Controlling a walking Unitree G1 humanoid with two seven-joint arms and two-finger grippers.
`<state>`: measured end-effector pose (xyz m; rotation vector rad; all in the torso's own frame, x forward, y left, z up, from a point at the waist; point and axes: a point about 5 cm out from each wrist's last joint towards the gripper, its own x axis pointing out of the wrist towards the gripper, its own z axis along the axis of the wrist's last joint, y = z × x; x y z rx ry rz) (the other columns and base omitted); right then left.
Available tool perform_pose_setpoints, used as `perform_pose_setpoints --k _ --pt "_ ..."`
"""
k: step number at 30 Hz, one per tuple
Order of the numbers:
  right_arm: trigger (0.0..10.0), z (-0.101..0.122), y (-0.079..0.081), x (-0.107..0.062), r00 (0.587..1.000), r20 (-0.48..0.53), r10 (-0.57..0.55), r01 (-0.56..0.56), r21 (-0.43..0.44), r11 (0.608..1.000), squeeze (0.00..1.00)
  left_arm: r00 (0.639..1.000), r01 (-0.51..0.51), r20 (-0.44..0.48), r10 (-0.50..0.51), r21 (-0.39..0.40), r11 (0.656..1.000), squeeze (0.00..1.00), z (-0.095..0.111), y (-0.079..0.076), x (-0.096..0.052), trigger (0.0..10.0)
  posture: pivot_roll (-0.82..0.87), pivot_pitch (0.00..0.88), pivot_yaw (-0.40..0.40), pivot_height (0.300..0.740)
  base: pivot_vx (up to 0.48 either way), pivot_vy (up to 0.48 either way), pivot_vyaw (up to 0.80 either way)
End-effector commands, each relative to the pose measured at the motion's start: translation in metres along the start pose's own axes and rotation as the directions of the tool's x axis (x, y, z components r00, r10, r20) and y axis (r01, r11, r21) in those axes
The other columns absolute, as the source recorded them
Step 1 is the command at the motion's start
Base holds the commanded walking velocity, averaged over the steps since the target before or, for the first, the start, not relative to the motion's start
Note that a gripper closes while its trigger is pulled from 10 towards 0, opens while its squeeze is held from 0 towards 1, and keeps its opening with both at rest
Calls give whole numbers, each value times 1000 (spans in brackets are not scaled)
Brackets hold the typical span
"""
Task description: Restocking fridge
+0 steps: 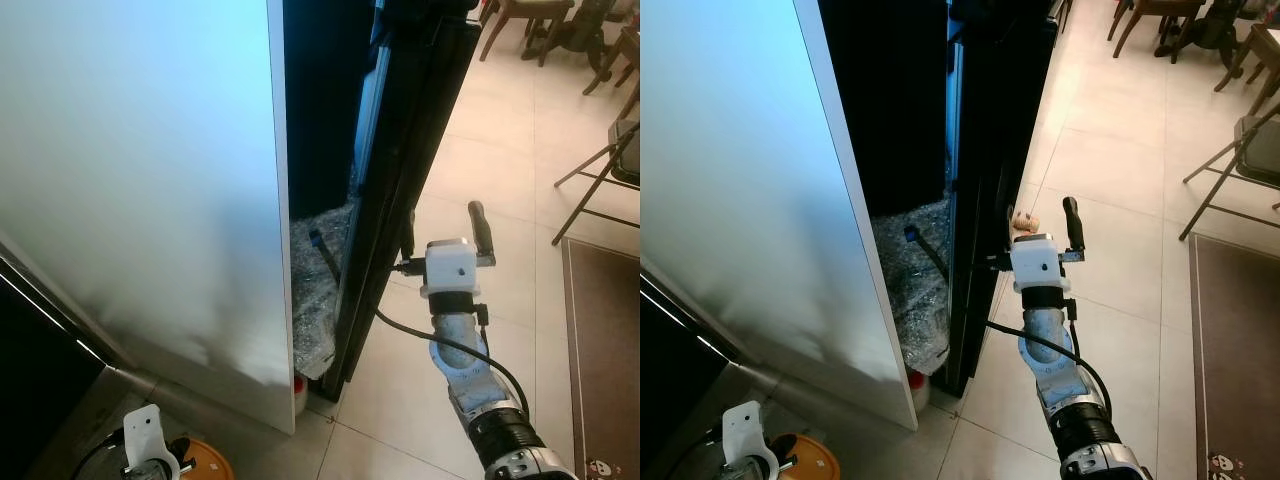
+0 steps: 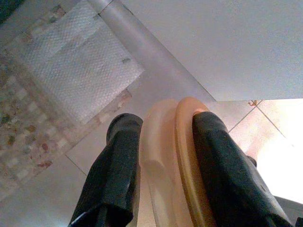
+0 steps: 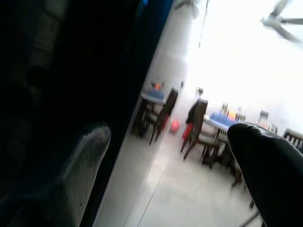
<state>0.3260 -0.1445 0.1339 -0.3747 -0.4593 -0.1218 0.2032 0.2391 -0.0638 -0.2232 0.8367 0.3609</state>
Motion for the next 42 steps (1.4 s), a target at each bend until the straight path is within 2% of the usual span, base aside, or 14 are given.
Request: perform_pose_setpoints --k 1,6,8,14,16,19,24,28,34,38,39,42 --pt "10000 8 -1 0 998 63 -1 4 -38 999 0 999 -12 -32 13 10 1000 0 -7 4 -1 10000 7 78 -19 740 0 0 0" --pt "10000 10 -6 0 996 79 -39 44 -64 997 0 999 -10 -31 11 12 1000 0 -7 3 -1 10000 10 77 -20 740 0 0 0" --pt "10000 12 -13 2 993 91 -77 85 -88 992 0 999 -10 -31 11 13 1000 0 -7 3 -1 10000 9 77 -20 740 0 0 0" --pt "10000 23 -18 10 986 148 -81 96 -100 990 0 999 -11 -31 11 16 1000 0 -7 4 -1 10000 9 79 -20 740 0 0 0" --pt "10000 29 -19 14 980 178 -83 103 -101 990 0 999 -11 -31 11 16 1000 0 -7 4 -1 10000 7 79 -19 740 0 0 0" --pt "10000 44 -28 22 961 234 -145 172 -98 980 0 999 -8 -31 8 19 1000 0 -6 3 -1 10000 8 80 -19 740 0 0 0" --pt "10000 51 -30 26 956 258 -142 164 -66 984 0 1000 -6 -28 7 23 1000 0 -6 3 -1 10000 8 81 -19 740 0 0 0" --pt "10000 71 -32 30 923 360 -133 175 -84 981 0 1000 -5 -25 6 25 1000 0 -5 4 -1 10000 8 82 -17 740 0 0 0" --pt "10000 89 -36 36 892 421 -164 214 -72 974 0 1000 -3 -24 4 29 1000 0 -5 3 -1 10000 7 82 -18 740 0 0 0" --pt "10000 81 -39 36 913 362 -189 229 -70 971 0 1000 0 -25 1 34 999 0 -5 3 -1 10000 7 81 -19 740 0 0 0" --pt "10000 65 -43 34 934 293 -206 241 -86 967 0 1000 2 -25 -1 37 999 0 -5 3 -1 10000 9 81 -19 740 0 0 0" --pt "10000 49 -48 30 951 218 -221 249 -109 962 0 1000 3 -26 -2 41 999 0 -5 3 -1 10000 9 82 -19 740 0 0 0"
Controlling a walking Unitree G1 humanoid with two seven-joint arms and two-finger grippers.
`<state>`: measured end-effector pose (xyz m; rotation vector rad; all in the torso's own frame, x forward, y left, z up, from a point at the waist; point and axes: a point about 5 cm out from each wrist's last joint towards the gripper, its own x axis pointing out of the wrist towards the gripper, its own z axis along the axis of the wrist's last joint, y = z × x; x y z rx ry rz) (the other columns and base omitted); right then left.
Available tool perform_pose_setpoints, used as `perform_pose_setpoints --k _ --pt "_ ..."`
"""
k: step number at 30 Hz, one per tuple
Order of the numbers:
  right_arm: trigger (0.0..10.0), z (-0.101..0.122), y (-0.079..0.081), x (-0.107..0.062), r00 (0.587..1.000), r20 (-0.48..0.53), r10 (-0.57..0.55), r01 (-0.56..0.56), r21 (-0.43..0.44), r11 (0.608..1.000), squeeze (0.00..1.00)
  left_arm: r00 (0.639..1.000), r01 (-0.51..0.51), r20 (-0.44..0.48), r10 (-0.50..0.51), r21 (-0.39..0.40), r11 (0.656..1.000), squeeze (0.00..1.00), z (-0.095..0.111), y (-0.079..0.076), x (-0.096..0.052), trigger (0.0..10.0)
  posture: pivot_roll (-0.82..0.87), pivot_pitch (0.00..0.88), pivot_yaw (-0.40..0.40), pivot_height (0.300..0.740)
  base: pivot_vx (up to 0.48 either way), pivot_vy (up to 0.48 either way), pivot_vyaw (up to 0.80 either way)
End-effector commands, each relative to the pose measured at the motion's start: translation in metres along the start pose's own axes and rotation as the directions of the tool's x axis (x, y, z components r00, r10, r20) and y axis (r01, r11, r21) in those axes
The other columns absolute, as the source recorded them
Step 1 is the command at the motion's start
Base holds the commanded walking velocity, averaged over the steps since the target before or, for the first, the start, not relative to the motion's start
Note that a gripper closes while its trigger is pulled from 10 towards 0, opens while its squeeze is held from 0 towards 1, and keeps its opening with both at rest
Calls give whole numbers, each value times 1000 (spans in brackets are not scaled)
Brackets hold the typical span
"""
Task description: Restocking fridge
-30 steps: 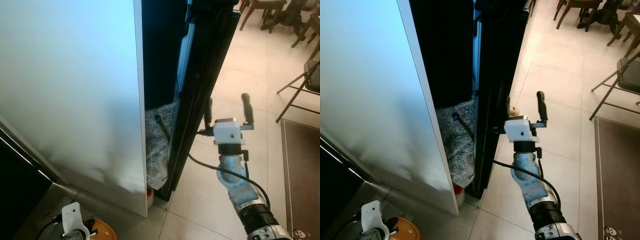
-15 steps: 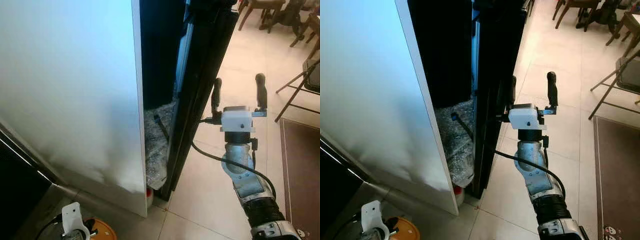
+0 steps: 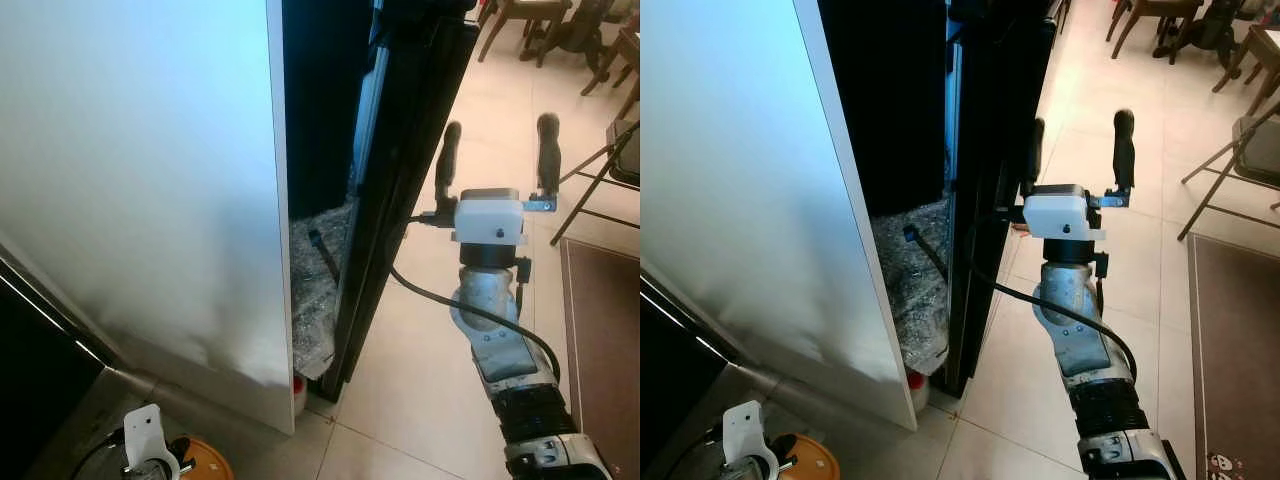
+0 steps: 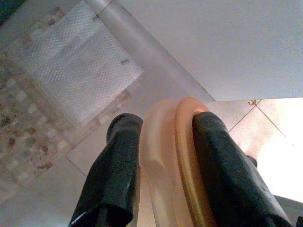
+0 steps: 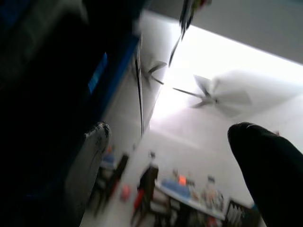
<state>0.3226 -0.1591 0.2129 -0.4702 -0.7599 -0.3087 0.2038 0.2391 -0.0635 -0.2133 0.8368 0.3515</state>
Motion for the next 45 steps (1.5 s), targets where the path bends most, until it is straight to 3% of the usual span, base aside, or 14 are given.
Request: perform_pose_setpoints --k 1,5,6,7,13,16,17,18,22,26,30,32,36,45 --pt "10000 -26 -14 -12 986 -151 -64 62 -16 998 0 1000 -1 -27 2 30 1000 0 -5 3 -1 10000 8 84 -20 740 0 0 0" --pt "10000 -57 -21 -33 922 -373 -102 121 26 992 0 999 -3 -32 4 32 999 0 -7 4 -1 10000 5 93 -17 740 0 0 0" --pt "10000 -70 -20 -44 877 -471 -92 136 60 989 0 999 -3 -35 4 35 999 0 -8 4 -1 10000 3 95 -16 740 0 0 0" --pt "10000 -89 -15 -64 785 -619 -34 140 123 982 0 999 -3 -41 4 40 999 0 -10 5 -2 10000 1 100 -14 740 0 0 0" --pt "10000 -121 -11 -130 528 -849 34 219 175 960 0 998 -7 -60 10 51 999 0 -18 7 -3 10000 3 105 -14 740 0 0 0" --pt "10000 -110 -3 -148 612 -779 135 37 199 979 0 996 -17 -84 22 63 998 0 -30 11 -7 10000 5 95 -11 740 0 0 0" --pt "10000 -110 -3 -148 612 -779 135 37 199 979 0 996 -17 -84 22 63 998 0 -30 11 -7 10000 5 95 -11 740 0 0 0" --pt "10000 -99 5 -147 655 -727 206 -32 246 969 0 995 -22 -96 29 73 997 0 -36 14 -8 10000 -3 91 -15 740 0 0 0" --pt "10000 -77 13 -148 716 -616 328 -181 291 940 0 992 -27 -122 38 92 995 0 -50 19 -13 10000 -6 89 -28 740 0 0 0" --pt "10000 -57 3 -153 760 -542 359 -253 261 931 0 987 -40 -152 53 82 996 0 -68 23 -19 10000 -18 86 -49 740 0 0 0" --pt "10000 -44 -6 -148 783 -502 367 -279 243 929 0 985 -40 -164 53 79 996 0 -76 23 -22 10000 -25 91 -57 740 0 0 0" --pt "10000 -30 -15 -141 804 -455 382 -310 227 923 0 996 -15 -83 22 81 997 0 -61 10 -17 10000 -32 99 -64 740 0 0 0" --pt "10000 -15 -20 -132 816 -436 380 -298 246 922 0 998 -1 -65 7 90 996 0 -57 7 -16 10000 -47 110 -64 740 0 0 0" --pt "10000 2 1 -105 807 -326 492 -385 341 858 0 998 -9 -68 16 95 995 0 -52 11 -14 10000 -46 126 -74 740 0 0 0"
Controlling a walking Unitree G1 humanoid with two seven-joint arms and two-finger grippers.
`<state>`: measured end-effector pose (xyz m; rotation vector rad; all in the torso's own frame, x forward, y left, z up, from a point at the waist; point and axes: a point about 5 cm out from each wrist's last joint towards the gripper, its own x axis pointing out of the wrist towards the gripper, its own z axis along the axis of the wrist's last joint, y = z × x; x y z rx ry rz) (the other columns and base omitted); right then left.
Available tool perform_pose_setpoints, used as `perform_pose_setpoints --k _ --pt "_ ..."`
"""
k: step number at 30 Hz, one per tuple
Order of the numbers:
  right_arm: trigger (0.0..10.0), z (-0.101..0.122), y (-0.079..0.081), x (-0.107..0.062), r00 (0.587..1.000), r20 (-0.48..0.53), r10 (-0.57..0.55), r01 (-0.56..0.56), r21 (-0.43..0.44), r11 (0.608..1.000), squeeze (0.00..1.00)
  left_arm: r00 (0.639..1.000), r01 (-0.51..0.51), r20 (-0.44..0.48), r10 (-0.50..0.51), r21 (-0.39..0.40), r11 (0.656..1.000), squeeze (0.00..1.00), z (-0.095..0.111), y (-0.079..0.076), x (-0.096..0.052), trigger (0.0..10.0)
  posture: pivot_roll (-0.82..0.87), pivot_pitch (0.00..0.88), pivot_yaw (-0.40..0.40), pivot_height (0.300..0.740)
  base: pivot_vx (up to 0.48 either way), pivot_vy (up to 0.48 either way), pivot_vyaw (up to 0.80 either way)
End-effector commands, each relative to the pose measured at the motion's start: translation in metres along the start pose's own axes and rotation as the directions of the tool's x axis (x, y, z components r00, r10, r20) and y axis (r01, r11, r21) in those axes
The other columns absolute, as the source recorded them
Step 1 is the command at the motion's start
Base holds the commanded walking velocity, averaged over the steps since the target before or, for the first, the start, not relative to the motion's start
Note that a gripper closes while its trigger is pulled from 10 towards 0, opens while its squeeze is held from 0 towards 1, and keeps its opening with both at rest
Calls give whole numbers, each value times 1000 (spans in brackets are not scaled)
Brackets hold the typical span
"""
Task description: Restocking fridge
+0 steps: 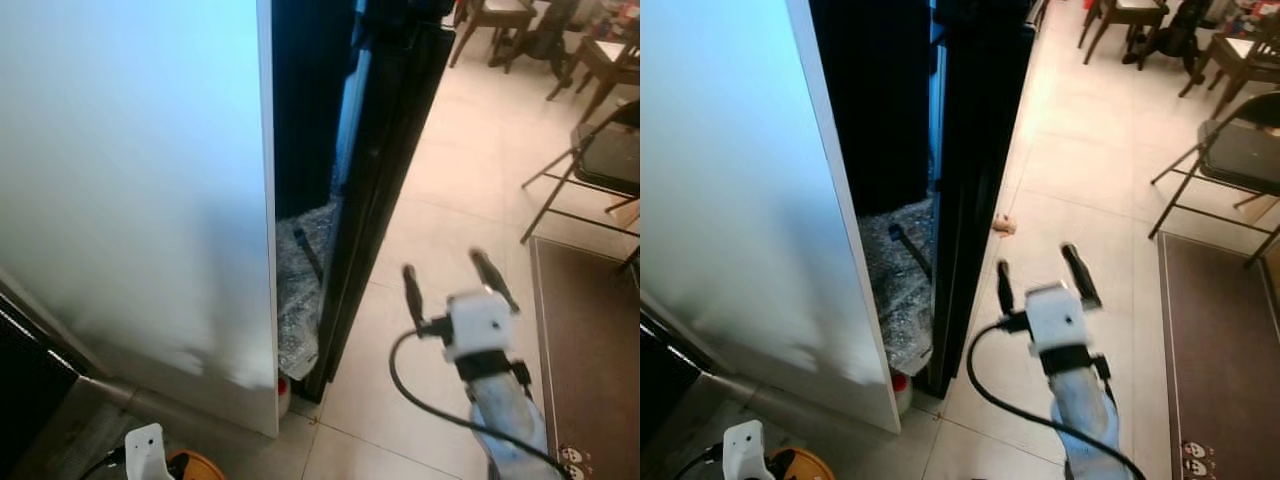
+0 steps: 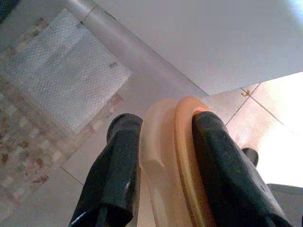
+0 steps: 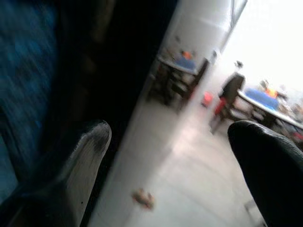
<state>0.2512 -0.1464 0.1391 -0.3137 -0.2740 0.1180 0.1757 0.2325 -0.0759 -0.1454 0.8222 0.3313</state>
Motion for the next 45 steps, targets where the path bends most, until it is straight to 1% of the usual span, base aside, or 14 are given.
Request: perform_pose_setpoints --k 1,2,3,6,8,9,16,18,19,22,31,39,45 --pt "10000 0 4 -1 998 -16 55 -55 14 998 0 996 -4 -93 7 29 1000 0 -22 5 -5 10000 -45 127 -73 740 0 0 0" --pt "10000 2 12 0 992 -28 121 -120 43 992 0 996 -8 -91 11 28 1000 0 -21 6 -5 10000 -45 127 -68 740 0 0 0" --pt "10000 2 12 0 992 -28 121 -120 43 992 0 996 -8 -91 11 28 1000 0 -21 6 -5 10000 -45 127 -68 740 0 0 0" --pt "10000 4 23 2 975 -43 216 -214 61 975 0 995 -9 -99 13 36 999 0 -23 7 -6 10000 -49 126 -61 740 0 0 0" --pt "10000 5 23 2 975 -45 219 -216 62 974 0 995 -9 -101 13 37 999 0 -23 7 -6 10000 -49 126 -61 740 0 0 0" --pt "10000 1 23 3 973 -66 223 -217 85 973 0 995 -6 -102 10 43 999 0 -24 7 -6 10000 -50 125 -55 740 0 0 0" --pt "10000 -5 23 6 966 -78 245 -240 73 968 0 995 -1 -101 6 48 999 0 -23 6 -5 10000 -49 125 -54 740 0 0 0" --pt "10000 -9 22 13 965 -80 251 -247 61 967 0 995 1 -98 4 52 999 0 -21 6 -5 10000 -49 123 -53 740 0 0 0" --pt "10000 -9 22 13 965 -80 251 -247 61 967 0 995 1 -98 4 52 999 0 -21 6 -5 10000 -49 123 -53 740 0 0 0" --pt "10000 -16 24 26 955 -87 284 -278 74 958 0 995 2 -95 3 53 999 0 -19 5 -4 10000 -37 121 -56 740 0 0 0" --pt "10000 -25 23 39 955 -106 278 -272 71 960 0 995 -5 -100 10 50 999 0 -20 7 -4 10000 -30 122 -49 740 0 0 0" --pt "10000 -31 33 46 942 -81 326 -319 84 944 0 994 -7 -105 13 55 998 0 -21 9 -5 10000 -19 124 -47 740 0 0 0" --pt "10000 -36 33 51 941 -81 329 -322 85 943 0 995 0 -102 6 60 998 0 -20 7 -4 10000 -16 121 -51 740 0 0 0"
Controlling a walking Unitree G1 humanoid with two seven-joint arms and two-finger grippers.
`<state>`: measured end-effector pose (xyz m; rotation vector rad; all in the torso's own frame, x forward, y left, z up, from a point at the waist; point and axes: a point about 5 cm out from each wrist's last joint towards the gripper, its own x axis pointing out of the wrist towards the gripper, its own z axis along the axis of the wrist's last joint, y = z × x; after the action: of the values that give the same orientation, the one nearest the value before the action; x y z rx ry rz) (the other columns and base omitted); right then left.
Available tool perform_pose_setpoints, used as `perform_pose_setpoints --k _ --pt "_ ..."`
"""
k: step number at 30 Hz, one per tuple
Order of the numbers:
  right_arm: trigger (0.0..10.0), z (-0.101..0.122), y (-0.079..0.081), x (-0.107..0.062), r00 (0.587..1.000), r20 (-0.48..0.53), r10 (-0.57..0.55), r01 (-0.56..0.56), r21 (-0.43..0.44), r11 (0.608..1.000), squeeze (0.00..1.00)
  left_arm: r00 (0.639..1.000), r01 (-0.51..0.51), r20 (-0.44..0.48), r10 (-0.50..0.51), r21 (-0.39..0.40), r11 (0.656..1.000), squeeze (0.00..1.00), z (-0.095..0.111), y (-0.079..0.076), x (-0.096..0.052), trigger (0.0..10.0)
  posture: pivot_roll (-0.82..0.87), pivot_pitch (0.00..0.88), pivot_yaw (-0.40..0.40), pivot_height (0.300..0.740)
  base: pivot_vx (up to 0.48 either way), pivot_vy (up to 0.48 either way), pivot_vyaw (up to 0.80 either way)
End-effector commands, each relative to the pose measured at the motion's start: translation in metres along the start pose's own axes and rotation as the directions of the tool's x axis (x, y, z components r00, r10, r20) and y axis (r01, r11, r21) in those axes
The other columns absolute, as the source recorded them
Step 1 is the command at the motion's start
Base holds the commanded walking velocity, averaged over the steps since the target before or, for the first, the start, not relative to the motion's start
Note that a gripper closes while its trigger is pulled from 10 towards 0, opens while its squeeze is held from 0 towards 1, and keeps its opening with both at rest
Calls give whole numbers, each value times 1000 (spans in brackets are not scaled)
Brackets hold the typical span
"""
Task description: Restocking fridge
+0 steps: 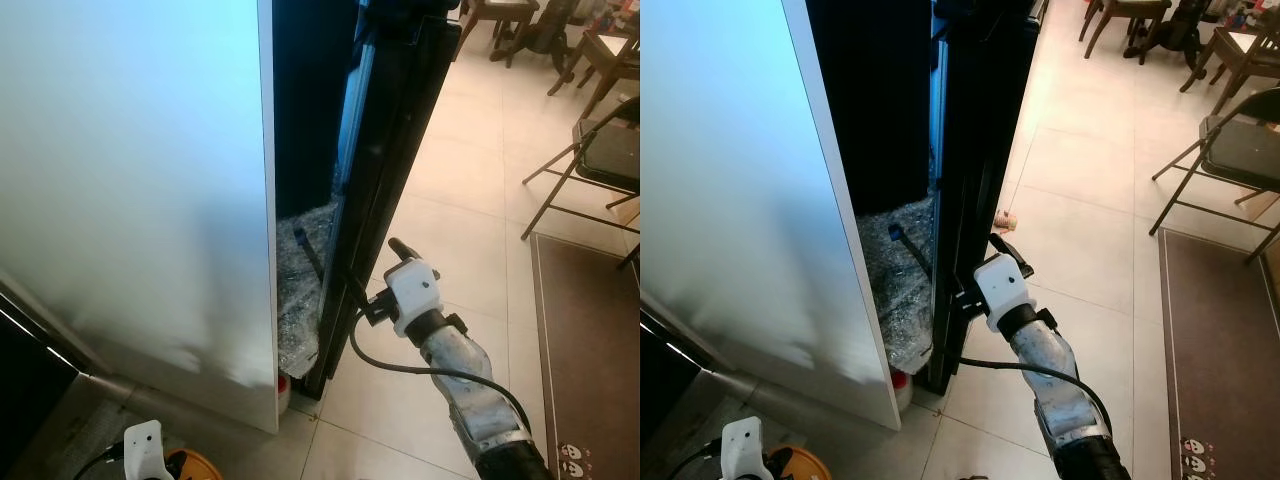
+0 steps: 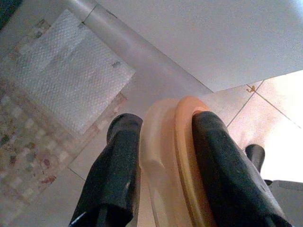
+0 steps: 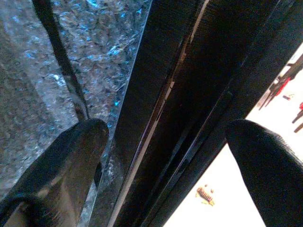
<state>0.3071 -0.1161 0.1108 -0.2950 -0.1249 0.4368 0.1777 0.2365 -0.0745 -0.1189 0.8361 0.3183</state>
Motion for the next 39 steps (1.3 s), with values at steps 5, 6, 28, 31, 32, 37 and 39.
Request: perform_pose_setpoints --k 5,6,28,31,32,37,39 --pt "10000 -6 -3 5 1000 -1 4 -4 -3 1000 0 996 2 -90 1 30 1000 0 -22 2 -5 10000 -9 117 -54 740 0 0 0" --pt "10000 -6 -4 6 1000 1 2 -2 -6 1000 0 996 2 -89 1 31 1000 0 -22 2 -5 10000 -8 115 -55 740 0 0 0" --pt "10000 -26 -32 2 983 -47 -180 180 -6 984 0 996 20 -90 -15 47 999 0 -22 -3 -5 10000 -8 66 -53 740 0 0 0" --pt "10000 -27 -33 1 982 -43 -186 186 -6 983 0 996 22 -91 -18 50 998 0 -23 -4 -5 10000 -8 67 -54 740 0 0 0" --pt "10000 -27 -33 1 982 -41 -186 186 -7 983 0 996 23 -92 -19 52 998 0 -23 -4 -5 10000 -8 67 -54 740 0 0 0" --pt "10000 -27 -23 -10 988 -22 -155 156 20 988 0 996 23 -92 -18 52 998 0 -24 -4 -5 10000 -8 89 -58 740 0 0 0" --pt "10000 -24 -17 -16 994 -4 -112 112 43 993 0 996 21 -92 -17 49 999 0 -24 -4 -5 10000 -13 96 -58 740 0 0 0"
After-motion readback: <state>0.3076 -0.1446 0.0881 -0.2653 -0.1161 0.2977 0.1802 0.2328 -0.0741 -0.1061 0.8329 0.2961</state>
